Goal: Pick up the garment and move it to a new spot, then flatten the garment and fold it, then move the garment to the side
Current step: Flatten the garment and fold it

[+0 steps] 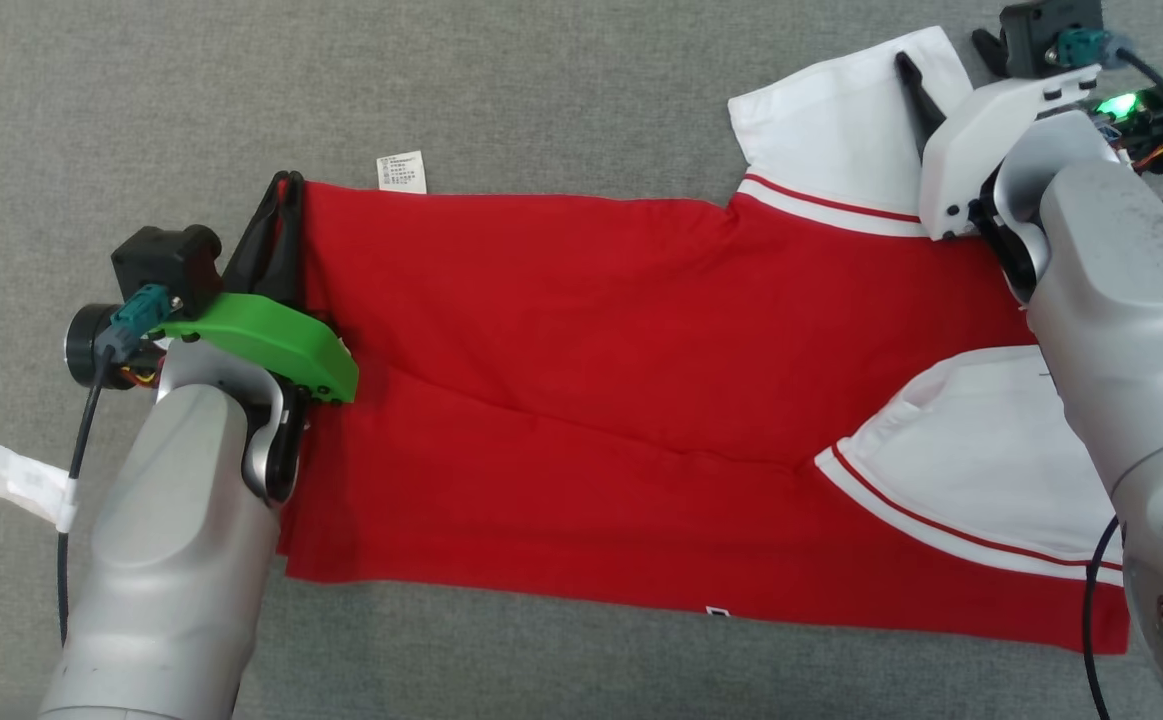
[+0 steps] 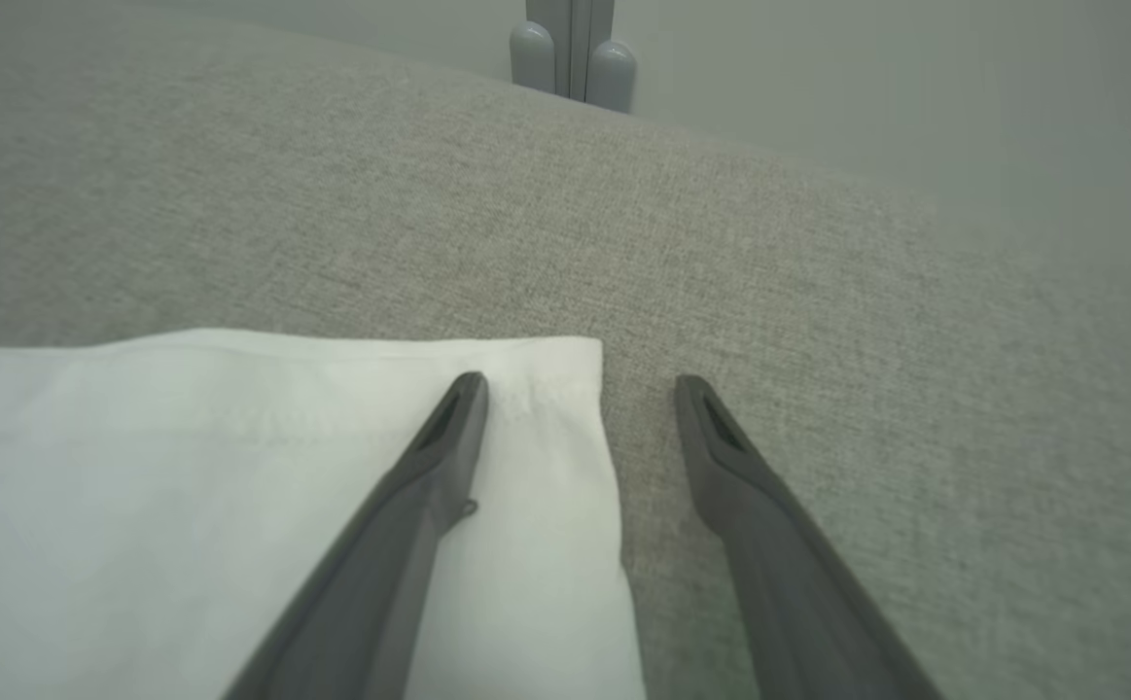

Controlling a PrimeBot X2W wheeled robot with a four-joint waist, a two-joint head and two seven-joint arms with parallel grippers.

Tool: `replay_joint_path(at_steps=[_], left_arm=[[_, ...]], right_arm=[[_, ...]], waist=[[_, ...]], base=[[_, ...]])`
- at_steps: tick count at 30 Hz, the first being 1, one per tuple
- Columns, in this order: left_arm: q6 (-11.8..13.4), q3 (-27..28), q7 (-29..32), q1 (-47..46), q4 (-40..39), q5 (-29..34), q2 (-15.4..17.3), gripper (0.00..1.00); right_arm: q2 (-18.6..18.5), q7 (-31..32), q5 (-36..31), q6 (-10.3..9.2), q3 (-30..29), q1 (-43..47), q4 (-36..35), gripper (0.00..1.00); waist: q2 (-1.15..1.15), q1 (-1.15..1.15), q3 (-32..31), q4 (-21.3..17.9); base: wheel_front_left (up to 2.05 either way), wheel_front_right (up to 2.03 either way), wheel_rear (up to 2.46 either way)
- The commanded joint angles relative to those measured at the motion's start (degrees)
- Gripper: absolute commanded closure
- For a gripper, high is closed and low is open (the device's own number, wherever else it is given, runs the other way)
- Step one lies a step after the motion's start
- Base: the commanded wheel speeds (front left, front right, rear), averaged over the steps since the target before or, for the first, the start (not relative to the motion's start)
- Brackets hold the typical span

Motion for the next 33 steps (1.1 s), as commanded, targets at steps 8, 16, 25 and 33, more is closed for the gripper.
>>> replay_joint_path(at_steps=[8,16,25,33], left_arm=[[0.1,1.0,0.0,0.4,-1.0,-0.8,0.8,1.0],[0.1,4.1,0.0,2.3,-3.8,1.5,1.2,1.0],[0.3,8.3,0.0,8.8,-7.8,5.6,1.3,1.0],[0.2,10.7,0.0,17.7,-10.8,6.9,0.8,1.0]], right_arm=[[-1.9,-7.7,-3.2,-0.11,-3.3,-2.1,1.2,1.0],[0.7,-11.2,-8.6,-0.1,-10.2,-0.3,-11.8,1.0],[4.5,-11.2,-5.6,-0.1,-9.5,11.9,-22.4,1.0],[4.7,-11.2,1.3,-0.1,-7.4,25.8,-27.5,1.0]], waist=[[0.0,-0.01,0.9,0.4],[0.0,-0.01,-2.1,-2.2],[0.0,-0.01,-8.1,-6.7],[0.0,-0.01,-12.4,-9.4]], base=[[0.0,0.0,0.0],[0.0,0.0,0.0],[0.0,0.0,0.0],[0.0,0.0,0.0]])
